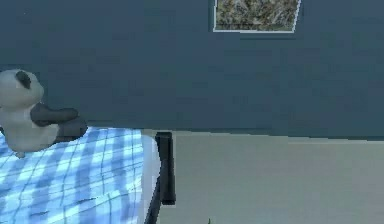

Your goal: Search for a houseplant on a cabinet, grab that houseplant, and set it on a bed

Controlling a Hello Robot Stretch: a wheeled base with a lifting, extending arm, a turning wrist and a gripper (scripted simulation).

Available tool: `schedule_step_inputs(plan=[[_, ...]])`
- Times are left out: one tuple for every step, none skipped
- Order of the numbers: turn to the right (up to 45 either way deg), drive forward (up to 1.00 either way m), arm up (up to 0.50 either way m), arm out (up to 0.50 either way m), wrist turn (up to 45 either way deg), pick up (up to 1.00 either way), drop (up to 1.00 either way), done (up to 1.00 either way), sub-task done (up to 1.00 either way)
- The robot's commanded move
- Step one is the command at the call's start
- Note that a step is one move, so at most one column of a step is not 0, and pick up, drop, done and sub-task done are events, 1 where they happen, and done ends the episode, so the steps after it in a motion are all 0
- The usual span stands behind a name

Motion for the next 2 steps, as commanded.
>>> schedule_step_inputs(plan=[[45.0, 0.00, 0.00, 0.00, 0.0, 0.00, 0.00, 0.00, 0.00], [9.0, 0.00, 0.00, 0.00, 0.0, 0.00, 0.00, 0.00, 0.00]])
